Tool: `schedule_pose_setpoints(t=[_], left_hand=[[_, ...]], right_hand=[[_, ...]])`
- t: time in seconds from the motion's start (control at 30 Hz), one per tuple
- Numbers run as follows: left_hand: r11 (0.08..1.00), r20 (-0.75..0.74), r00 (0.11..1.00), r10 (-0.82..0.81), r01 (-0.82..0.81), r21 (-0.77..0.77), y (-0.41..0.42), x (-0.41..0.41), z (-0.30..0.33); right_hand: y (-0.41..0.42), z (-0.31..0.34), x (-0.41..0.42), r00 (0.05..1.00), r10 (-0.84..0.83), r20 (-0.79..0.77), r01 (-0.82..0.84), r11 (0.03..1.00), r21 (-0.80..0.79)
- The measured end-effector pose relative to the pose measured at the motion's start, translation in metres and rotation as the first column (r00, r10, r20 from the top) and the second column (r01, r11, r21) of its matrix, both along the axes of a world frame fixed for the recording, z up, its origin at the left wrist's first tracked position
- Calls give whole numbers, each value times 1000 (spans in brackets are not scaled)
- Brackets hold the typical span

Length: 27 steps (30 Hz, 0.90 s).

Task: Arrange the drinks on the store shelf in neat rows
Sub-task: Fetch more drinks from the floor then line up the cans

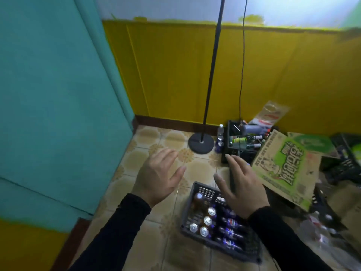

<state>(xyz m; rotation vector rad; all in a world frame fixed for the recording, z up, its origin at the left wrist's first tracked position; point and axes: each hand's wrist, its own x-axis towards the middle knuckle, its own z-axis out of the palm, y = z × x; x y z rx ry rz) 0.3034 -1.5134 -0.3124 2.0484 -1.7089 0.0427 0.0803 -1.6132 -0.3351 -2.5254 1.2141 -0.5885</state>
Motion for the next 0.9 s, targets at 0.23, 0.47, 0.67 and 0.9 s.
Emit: schedule_pose_setpoints(t=[0.23, 0.47, 0.67, 0.9], left_hand=[[959, 98, 965, 242, -223, -175, 139, -17, 135], [786, 224, 761, 609, -541, -300, 322, -63, 218], [555, 255, 494, 831, -759, -340, 481, -109, 250], [289, 206, 217, 954, -848, -444, 622, -134, 254]], right_hand=[[71, 137, 15, 926, 338, 170, -303, 931, -201], [181, 216, 42, 714, 660, 232, -571, 741, -353], [308, 253, 77, 401, 896, 191, -773, 443, -454], [443, 260, 117, 133, 975, 176, -822, 208, -531]])
